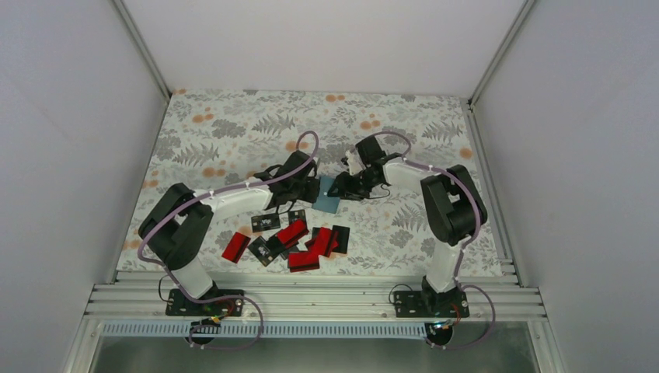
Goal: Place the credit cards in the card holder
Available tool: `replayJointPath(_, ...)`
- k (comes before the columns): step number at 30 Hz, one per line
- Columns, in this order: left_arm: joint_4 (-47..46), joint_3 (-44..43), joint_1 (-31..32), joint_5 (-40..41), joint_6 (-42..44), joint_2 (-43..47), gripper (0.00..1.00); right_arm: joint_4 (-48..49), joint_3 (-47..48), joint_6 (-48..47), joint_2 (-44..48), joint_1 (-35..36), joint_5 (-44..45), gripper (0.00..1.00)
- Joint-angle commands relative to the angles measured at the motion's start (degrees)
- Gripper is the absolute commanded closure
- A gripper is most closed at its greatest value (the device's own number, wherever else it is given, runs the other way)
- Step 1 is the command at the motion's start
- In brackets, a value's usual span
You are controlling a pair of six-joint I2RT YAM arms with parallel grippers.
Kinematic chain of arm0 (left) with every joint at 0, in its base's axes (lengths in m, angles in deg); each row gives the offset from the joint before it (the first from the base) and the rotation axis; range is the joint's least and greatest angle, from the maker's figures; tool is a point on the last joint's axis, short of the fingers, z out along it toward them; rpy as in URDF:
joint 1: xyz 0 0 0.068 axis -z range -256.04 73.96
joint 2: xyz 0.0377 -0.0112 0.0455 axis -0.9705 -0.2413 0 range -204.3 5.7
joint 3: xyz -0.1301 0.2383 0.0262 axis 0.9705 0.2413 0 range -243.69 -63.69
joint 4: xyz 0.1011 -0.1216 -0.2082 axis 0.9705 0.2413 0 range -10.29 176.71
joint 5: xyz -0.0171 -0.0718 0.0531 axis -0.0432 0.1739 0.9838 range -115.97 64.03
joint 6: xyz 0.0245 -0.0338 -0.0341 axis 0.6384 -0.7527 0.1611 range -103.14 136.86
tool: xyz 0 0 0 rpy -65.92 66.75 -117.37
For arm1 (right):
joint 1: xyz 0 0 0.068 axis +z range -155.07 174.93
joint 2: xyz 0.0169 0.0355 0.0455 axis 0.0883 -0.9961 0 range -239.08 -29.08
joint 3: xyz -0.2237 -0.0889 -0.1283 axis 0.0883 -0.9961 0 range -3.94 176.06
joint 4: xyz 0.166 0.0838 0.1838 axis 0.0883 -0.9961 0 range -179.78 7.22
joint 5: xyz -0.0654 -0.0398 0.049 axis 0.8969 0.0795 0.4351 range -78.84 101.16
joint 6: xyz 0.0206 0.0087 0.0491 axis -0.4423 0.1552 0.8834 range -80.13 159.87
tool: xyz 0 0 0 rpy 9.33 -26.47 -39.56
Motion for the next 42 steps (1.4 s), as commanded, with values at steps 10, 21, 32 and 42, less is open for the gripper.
replayJointPath(10,-0.38,0.44,-0.36,0.16,-1.77,3.28,0.98,-7.06,3.65,-3.26,1.99,1.08,10.79,0.16)
replayJointPath(21,-0.11,0.13,-0.36,-0.42,-1.94,4.64,0.98,-10.38,6.93,0.66,3.44,5.94,14.59,0.12)
replayJointPath(32,0.26,0.51,-0.38,-0.19,-1.95,6.04,0.98,-12.41,10.32,0.76,-0.21,7.85,18.52,0.19)
replayJointPath(42,1.71,-0.39,-0.36,0.87,-1.25,6.0,0.98,-12.96,9.39,-0.03,0.06,7.95,21.1,0.35)
